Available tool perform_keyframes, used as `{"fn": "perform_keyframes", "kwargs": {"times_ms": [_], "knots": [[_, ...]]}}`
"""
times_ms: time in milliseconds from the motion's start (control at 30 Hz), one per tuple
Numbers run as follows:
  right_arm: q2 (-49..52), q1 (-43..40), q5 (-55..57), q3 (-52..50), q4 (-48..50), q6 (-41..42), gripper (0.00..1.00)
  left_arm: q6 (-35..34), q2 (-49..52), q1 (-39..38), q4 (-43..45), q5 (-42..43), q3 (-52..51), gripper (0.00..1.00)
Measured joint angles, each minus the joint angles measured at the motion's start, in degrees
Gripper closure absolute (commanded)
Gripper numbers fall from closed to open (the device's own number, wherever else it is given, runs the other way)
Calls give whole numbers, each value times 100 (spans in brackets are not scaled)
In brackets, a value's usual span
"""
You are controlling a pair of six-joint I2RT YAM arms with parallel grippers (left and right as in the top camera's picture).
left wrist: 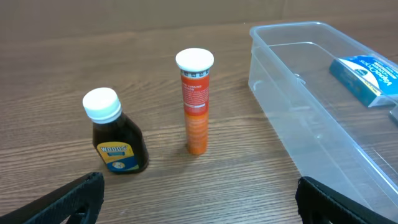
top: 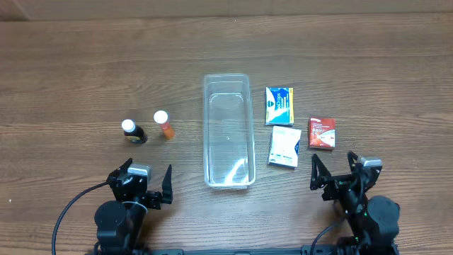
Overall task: Pack container
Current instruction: 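Reach the right gripper to the blue-yellow Vicks box and grasp it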
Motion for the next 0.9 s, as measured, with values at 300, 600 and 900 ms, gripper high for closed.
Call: {"fn": "perform_keyframes", "kwargs": {"times_ms": [300, 600, 900], "knots": [[752, 0, -955, 1303, 544, 802, 0, 0, -2, 0, 4, -2, 0, 0], [4463, 0, -588, 4769, -2487, 579, 0, 0, -2, 0, 9, -2, -2, 0], [7517, 63, -798, 6513, -3272, 450, 0, 0, 0, 0, 7, 0, -2, 0]]}}
